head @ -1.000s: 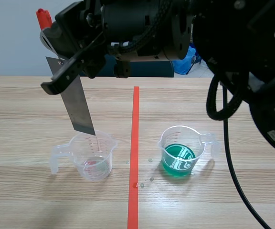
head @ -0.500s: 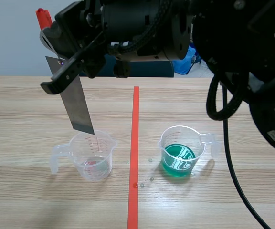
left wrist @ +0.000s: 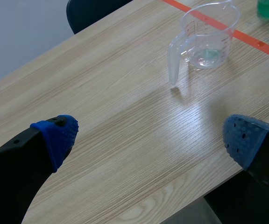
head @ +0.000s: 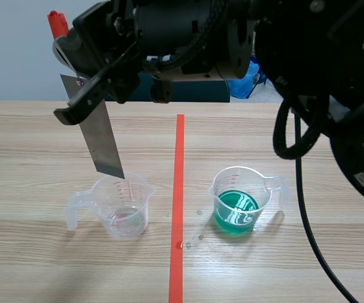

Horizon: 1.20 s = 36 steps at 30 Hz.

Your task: Do the redox reaction experiment

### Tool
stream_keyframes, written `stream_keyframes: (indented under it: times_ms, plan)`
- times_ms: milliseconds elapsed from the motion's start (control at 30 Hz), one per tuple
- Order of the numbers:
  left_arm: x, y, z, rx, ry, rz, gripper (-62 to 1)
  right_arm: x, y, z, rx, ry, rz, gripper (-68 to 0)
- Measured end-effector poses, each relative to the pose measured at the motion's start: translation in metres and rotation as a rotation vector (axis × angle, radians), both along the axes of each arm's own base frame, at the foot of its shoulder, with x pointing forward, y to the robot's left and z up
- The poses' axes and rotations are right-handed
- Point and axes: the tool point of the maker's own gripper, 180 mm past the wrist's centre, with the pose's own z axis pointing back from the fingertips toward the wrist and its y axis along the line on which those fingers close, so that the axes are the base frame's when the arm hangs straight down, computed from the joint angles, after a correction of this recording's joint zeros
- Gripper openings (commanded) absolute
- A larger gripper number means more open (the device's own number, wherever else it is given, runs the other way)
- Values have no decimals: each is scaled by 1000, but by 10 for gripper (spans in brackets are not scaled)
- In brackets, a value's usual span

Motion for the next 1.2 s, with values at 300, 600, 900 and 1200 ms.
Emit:
stream_keyframes:
  times_ms: [300, 600, 900, 1200]
  plan:
    - [0, 0, 0, 0, 0, 0, 14, 0, 0, 0, 0, 0, 0, -668]
    - [0, 0, 0, 0, 0, 0, 14, 0, 0, 0, 0, 0, 0, -668]
    - [0, 0, 0, 0, 0, 0, 14, 0, 0, 2, 9, -5, 1, -668]
    - [0, 0, 0, 0, 0, 0, 14, 0, -25, -6, -42, -61, -3, -668]
